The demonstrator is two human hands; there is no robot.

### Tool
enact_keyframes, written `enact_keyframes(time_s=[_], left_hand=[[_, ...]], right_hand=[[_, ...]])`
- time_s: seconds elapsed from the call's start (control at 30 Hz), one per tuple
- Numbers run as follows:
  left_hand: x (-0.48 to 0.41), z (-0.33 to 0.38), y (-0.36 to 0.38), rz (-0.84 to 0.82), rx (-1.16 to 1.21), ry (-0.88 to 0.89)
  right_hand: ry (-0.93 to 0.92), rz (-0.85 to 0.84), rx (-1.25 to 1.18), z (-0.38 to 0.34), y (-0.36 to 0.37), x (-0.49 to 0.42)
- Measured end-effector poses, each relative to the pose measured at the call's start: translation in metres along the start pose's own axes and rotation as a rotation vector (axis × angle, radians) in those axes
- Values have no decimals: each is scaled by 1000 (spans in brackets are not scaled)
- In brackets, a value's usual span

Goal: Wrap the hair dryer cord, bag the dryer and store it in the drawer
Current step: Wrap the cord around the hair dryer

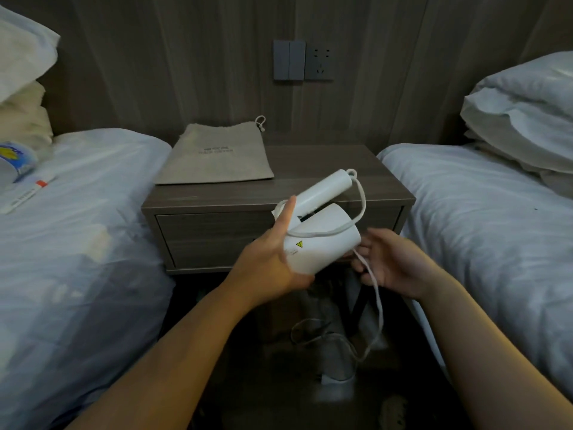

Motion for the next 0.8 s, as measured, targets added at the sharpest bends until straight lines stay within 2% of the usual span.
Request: enact_keyframes(time_s=[0.1,0.2,0.27,0.33,0.4,0.5,0.57,0.63,0.73,0.8], left_hand=[[-3,1,-4,-25,-161,54],[-4,4,0,-90,-364,105],[-2,4,1,-109,-407,118],[0,4,0,-121,-365,132],[1,4,-3,-122,-307,138],[0,8,-4,-97,-220,145],[1,12,-2,-73,-114,139],[2,14,1,-77,-31,144],[3,18,4,-98,10,161],[2,21,4,-104,22,173]], right_hand=[[35,-74,-61,5,8,-3],[21,-67,-32,12,17,-11],[-12,-26,-93,15,13,-18],[-66,16,-245,13,1,-21],[-107,51,-292,7,-10,-18],[-163,175,-108,4,-15,-12],[-206,358,-3,6,-22,-11],[-230,514,-12,7,-27,-9],[-210,607,-49,10,-33,-7],[-206,628,16,12,-32,-6]])
Point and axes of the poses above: each hand's wrist, its own x-axis away from the middle knuckle, its own y-axis out of the palm, z = x × y, the point moved 5 cm from there along -x, towards the middle knuckle, and after that the axes turned 7 degrees about y, right-handed, at the moved point
